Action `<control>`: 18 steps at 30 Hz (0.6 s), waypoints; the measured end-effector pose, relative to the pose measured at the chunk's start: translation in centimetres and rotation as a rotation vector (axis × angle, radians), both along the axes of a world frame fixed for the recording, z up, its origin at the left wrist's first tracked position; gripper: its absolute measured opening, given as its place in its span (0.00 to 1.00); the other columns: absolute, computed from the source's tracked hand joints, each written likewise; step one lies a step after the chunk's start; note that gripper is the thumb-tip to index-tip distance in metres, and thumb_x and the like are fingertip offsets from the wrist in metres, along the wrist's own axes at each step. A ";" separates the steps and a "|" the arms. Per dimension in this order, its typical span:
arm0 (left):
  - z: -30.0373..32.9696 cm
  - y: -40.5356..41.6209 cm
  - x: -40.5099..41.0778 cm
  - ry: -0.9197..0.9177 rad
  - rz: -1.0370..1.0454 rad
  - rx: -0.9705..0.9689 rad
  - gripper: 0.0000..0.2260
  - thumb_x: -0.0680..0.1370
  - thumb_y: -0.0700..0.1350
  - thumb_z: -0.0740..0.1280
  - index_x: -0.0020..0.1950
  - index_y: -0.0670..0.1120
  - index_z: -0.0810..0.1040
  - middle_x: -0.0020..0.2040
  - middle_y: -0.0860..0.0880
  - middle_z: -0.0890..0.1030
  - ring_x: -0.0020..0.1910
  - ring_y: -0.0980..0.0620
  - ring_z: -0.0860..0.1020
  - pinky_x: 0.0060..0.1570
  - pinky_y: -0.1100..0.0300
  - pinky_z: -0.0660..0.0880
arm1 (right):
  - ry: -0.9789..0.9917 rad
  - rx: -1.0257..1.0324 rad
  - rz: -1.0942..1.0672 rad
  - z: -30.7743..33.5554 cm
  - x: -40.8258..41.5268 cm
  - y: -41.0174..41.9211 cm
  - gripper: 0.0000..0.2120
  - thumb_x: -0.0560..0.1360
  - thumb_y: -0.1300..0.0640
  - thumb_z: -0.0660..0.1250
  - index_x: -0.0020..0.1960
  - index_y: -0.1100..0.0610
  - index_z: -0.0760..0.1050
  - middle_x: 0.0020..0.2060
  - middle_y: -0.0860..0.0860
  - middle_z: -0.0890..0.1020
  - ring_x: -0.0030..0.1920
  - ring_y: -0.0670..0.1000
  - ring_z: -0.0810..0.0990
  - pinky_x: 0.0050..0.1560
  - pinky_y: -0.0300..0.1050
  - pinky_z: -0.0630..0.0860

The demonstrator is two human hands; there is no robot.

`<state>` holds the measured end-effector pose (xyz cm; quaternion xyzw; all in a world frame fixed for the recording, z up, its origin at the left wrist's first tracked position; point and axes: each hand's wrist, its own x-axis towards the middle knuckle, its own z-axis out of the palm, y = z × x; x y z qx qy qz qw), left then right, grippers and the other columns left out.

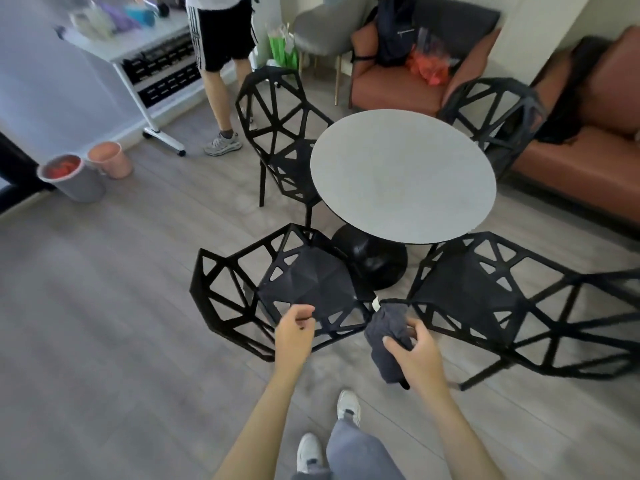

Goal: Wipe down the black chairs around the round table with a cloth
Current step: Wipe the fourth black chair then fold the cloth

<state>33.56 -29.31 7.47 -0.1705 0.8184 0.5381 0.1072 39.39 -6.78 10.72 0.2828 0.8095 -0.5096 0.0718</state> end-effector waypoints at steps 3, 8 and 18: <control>3.7 4.5 2.6 -0.034 -0.247 0.160 0.07 0.83 0.43 0.68 0.60 0.48 0.83 0.54 0.55 0.84 0.55 0.55 0.81 0.58 0.58 0.79 | 0.072 -0.031 -0.049 2.1 2.5 -0.6 0.18 0.74 0.57 0.76 0.59 0.47 0.73 0.50 0.40 0.79 0.51 0.40 0.78 0.42 0.35 0.73; 8.7 9.9 6.4 -0.238 -0.245 0.513 0.10 0.84 0.53 0.67 0.63 0.50 0.77 0.54 0.55 0.82 0.53 0.58 0.81 0.50 0.61 0.80 | 0.149 -0.028 -0.006 5.2 5.2 -0.1 0.19 0.74 0.56 0.76 0.60 0.44 0.73 0.50 0.37 0.81 0.50 0.38 0.80 0.39 0.29 0.74; 10.3 16.3 7.3 -0.060 -0.039 0.624 0.17 0.77 0.50 0.77 0.64 0.56 0.77 0.59 0.51 0.85 0.56 0.51 0.85 0.56 0.46 0.84 | 0.327 -0.173 0.241 7.2 4.8 8.2 0.19 0.76 0.51 0.76 0.63 0.43 0.77 0.54 0.40 0.85 0.56 0.41 0.83 0.56 0.43 0.81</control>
